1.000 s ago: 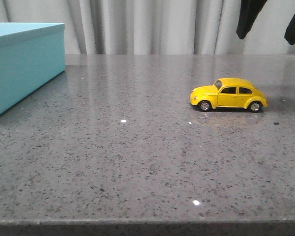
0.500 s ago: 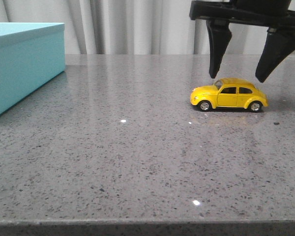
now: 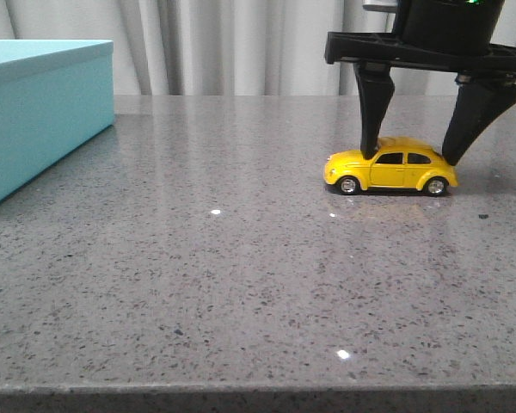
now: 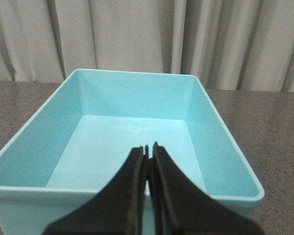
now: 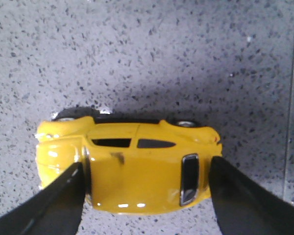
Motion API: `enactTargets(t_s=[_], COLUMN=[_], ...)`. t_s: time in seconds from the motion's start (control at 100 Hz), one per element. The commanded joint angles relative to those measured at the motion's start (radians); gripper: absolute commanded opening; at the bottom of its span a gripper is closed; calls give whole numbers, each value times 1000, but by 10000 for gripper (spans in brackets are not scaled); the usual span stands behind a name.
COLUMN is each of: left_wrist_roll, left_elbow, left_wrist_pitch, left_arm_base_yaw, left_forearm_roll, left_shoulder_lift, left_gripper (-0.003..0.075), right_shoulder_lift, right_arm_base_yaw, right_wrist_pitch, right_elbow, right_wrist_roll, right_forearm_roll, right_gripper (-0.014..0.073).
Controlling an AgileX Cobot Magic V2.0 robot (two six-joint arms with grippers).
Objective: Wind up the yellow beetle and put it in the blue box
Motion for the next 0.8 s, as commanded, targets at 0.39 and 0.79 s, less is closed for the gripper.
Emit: enactTargets(t_s=[0.39,0.79], left_wrist_roll=[-6,-6], left_elbow=[-30,-30], left_wrist_pitch=[-73,-73], left_arm_base_yaw=[-1,-1], left_forearm_roll=[-11,-11], left_shoulder_lift=[14,14], left_gripper=[-19,-19], right_shoulder_lift=[-32,-82], right_arm_base_yaw=[-21,-147], right_wrist_pitch=[54,163], right_elbow=[-27,-24], right_wrist_roll=[0,-32], right_forearm_roll=[-135,-211], right_gripper=[528,528])
